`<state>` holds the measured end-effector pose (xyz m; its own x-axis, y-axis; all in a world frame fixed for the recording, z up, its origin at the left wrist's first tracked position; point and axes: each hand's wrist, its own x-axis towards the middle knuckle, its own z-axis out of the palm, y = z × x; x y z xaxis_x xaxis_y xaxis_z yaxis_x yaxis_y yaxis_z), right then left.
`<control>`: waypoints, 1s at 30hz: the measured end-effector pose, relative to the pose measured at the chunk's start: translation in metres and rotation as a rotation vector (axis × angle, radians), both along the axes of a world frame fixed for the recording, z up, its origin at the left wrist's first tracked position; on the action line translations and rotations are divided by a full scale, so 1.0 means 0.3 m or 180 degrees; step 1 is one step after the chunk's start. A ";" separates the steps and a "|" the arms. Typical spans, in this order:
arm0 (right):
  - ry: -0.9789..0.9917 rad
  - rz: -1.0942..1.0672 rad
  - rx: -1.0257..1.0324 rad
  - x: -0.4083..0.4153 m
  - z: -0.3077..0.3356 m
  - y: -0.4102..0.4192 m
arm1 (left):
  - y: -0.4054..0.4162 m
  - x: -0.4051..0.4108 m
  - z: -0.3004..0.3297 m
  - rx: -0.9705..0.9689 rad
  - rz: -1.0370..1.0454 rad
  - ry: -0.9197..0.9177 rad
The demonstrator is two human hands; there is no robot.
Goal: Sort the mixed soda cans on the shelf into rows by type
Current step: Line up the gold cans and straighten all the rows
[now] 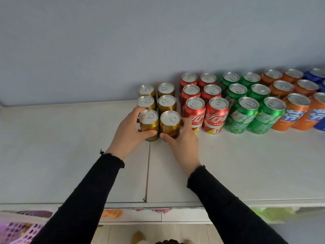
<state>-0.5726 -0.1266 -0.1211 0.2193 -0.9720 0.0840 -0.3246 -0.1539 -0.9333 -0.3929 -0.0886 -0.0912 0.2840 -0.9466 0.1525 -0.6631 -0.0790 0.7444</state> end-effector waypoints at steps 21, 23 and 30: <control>0.3448 0.1378 -0.2315 -0.012 0.259 -0.169 | -0.070 0.071 0.133 0.0294 -0.0570 -0.1492; 0.3406 0.1362 -0.2274 0.002 0.262 -0.169 | -0.072 0.084 0.128 0.0244 -0.0572 -0.1547; 0.3321 0.1172 -0.2152 0.026 0.249 -0.167 | -0.085 0.104 0.138 0.0287 -0.0606 -0.1592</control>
<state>-0.5648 -0.1768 -0.0462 0.7220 -0.6731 0.1599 -0.6852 -0.7277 0.0305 -0.3617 -0.1140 -0.0498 0.0198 -0.9898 0.1409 -0.9435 0.0281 0.3301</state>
